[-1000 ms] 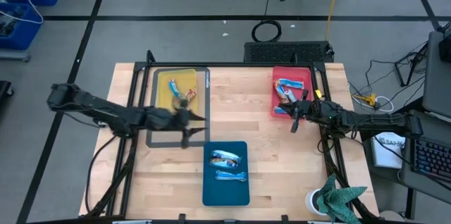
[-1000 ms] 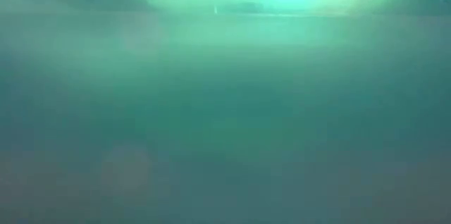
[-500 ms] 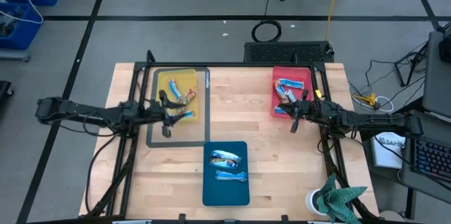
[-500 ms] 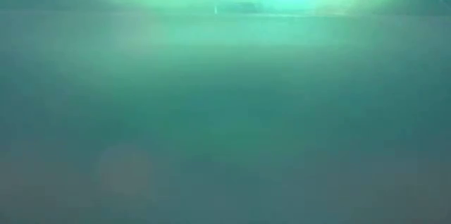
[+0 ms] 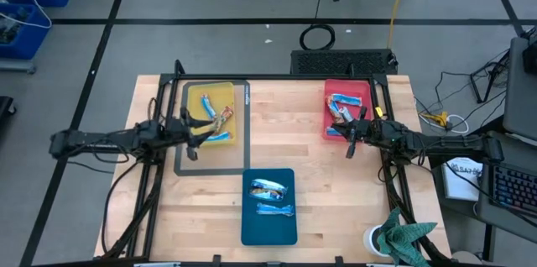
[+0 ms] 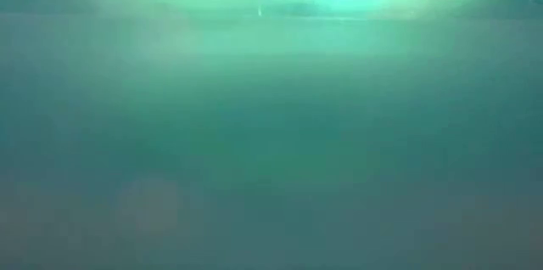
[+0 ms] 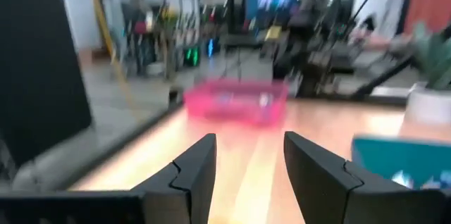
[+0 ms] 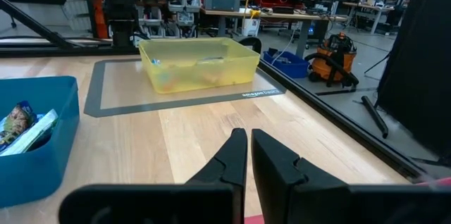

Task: Pick and place Granola Bars by type
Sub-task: Return to Home Position

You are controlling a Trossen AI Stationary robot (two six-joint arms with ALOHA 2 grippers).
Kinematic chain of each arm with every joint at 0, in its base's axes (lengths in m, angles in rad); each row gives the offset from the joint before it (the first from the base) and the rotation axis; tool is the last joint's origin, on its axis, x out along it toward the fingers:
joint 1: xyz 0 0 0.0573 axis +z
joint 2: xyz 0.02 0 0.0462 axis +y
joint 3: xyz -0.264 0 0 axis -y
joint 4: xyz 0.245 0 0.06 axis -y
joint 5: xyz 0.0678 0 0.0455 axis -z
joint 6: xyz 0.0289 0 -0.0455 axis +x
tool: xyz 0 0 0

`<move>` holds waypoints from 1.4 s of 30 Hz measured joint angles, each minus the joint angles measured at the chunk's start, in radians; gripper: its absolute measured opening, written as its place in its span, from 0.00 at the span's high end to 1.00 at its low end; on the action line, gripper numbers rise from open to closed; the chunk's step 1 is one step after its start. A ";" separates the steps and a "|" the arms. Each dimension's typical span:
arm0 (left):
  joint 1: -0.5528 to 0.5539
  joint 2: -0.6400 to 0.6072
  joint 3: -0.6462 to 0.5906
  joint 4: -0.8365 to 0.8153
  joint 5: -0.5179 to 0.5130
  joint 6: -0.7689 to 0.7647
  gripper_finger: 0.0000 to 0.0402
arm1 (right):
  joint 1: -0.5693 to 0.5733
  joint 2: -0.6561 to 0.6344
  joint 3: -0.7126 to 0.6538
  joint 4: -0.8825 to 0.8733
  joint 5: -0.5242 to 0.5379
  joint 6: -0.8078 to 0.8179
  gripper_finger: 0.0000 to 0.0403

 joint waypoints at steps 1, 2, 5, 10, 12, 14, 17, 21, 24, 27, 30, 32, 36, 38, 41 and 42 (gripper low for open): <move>0.003 -0.007 0.000 -0.049 -0.011 -0.020 0.57 | 0.000 0.000 0.000 0.000 0.000 0.000 0.97; 0.006 -0.012 0.000 -0.097 -0.019 -0.039 0.57 | 0.000 0.000 0.000 0.000 0.000 0.000 0.97; 0.010 -0.013 0.000 -0.175 -0.026 -0.075 0.57 | 0.000 0.000 0.000 0.000 0.000 0.000 0.97; 0.010 -0.013 0.000 -0.195 -0.026 -0.066 0.57 | 0.000 0.000 0.000 0.000 0.000 0.000 0.97; 0.010 -0.014 0.000 -0.194 -0.026 -0.054 0.57 | 0.000 0.000 0.000 0.000 0.000 0.000 0.97; 0.010 -0.014 0.000 -0.195 -0.026 -0.043 0.57 | 0.000 0.000 0.000 -0.001 0.000 -0.009 0.97; 0.010 -0.011 0.000 -0.199 -0.026 -0.043 0.57 | 0.000 0.000 0.000 -0.009 0.000 -0.123 0.97; 0.010 -0.011 0.000 -0.200 -0.026 -0.043 0.57 | 0.000 0.000 0.000 -0.006 0.000 -0.196 0.97; 0.010 -0.011 0.000 -0.200 -0.026 -0.042 0.57 | 0.000 0.000 0.000 -0.006 0.000 -0.198 0.97; 0.010 -0.011 0.000 -0.200 -0.026 -0.042 0.57 | 0.000 0.000 0.000 -0.006 0.000 -0.197 0.97; 0.010 -0.011 0.000 -0.200 -0.026 -0.042 0.57 | 0.002 -0.002 0.000 0.004 -0.006 -0.105 0.97; 0.010 -0.011 0.000 -0.200 -0.026 -0.042 0.57 | -0.001 -0.006 0.000 0.019 -0.006 -0.050 0.97; 0.010 -0.011 0.001 -0.198 -0.026 -0.042 0.57 | -0.002 -0.023 -0.008 0.047 -0.130 0.000 0.97; 0.010 -0.011 0.001 -0.198 -0.026 -0.042 0.57 | -0.002 -0.036 -0.024 0.094 -0.169 0.017 0.97; 0.010 -0.011 0.001 -0.198 -0.026 -0.042 0.57 | -0.002 -0.056 -0.023 0.095 -0.184 0.040 0.97; 0.010 -0.011 0.001 -0.198 -0.026 -0.042 0.57 | -0.002 -0.064 -0.023 0.087 -0.184 0.047 0.97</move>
